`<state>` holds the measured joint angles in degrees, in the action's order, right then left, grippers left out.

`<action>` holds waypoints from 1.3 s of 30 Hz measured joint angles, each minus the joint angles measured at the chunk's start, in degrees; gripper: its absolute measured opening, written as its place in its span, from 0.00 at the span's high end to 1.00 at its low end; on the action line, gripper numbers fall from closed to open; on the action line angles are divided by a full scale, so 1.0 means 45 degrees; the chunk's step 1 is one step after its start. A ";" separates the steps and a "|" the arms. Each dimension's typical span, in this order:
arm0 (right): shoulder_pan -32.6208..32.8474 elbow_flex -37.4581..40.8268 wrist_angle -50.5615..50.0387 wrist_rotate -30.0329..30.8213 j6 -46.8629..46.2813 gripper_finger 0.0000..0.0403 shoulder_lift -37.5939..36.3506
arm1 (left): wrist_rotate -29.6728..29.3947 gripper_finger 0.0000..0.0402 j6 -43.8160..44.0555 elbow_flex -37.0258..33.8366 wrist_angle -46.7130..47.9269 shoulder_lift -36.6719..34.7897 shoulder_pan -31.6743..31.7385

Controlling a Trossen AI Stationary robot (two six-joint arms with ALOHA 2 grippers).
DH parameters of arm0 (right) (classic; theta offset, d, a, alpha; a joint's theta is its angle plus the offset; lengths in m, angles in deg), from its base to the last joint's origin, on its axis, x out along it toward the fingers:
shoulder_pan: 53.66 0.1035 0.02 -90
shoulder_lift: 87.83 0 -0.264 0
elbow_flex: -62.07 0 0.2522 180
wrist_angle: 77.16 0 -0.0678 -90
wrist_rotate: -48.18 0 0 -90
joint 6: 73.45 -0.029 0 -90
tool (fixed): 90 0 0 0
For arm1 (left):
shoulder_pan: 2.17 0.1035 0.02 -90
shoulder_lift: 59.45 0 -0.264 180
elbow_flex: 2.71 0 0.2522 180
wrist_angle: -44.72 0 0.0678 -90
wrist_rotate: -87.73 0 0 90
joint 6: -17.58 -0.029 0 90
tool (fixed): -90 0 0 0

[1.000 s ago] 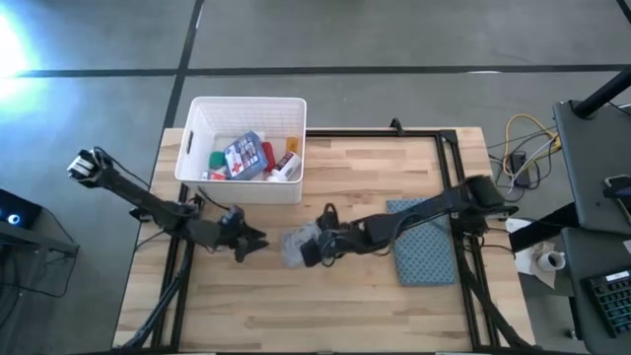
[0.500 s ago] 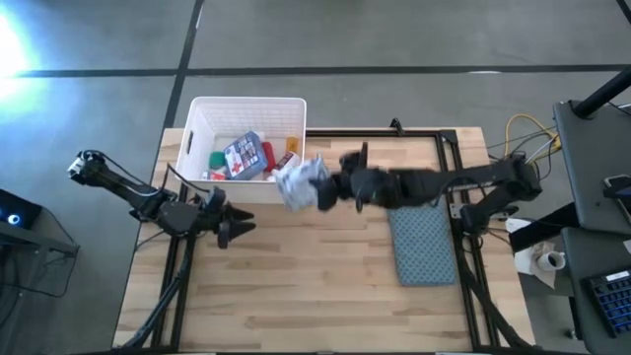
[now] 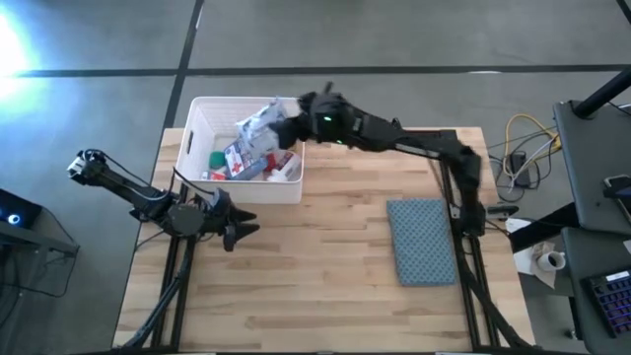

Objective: Pick & place medical supplies in basket/bin
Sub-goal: Put the white blue mailer bag into the white bin, then return to Home Position

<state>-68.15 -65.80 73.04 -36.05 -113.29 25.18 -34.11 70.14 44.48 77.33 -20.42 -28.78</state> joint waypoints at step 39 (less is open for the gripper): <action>0.3494 -0.3577 -1.0559 0.4689 0.1049 0.14 -0.0199 | -0.2514 0.46 -0.7043 0.5189 0.1408 0.0832 0.0185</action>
<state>-52.42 -81.90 25.53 -14.95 -108.57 24.28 -45.42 38.44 67.83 83.67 -16.68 -27.95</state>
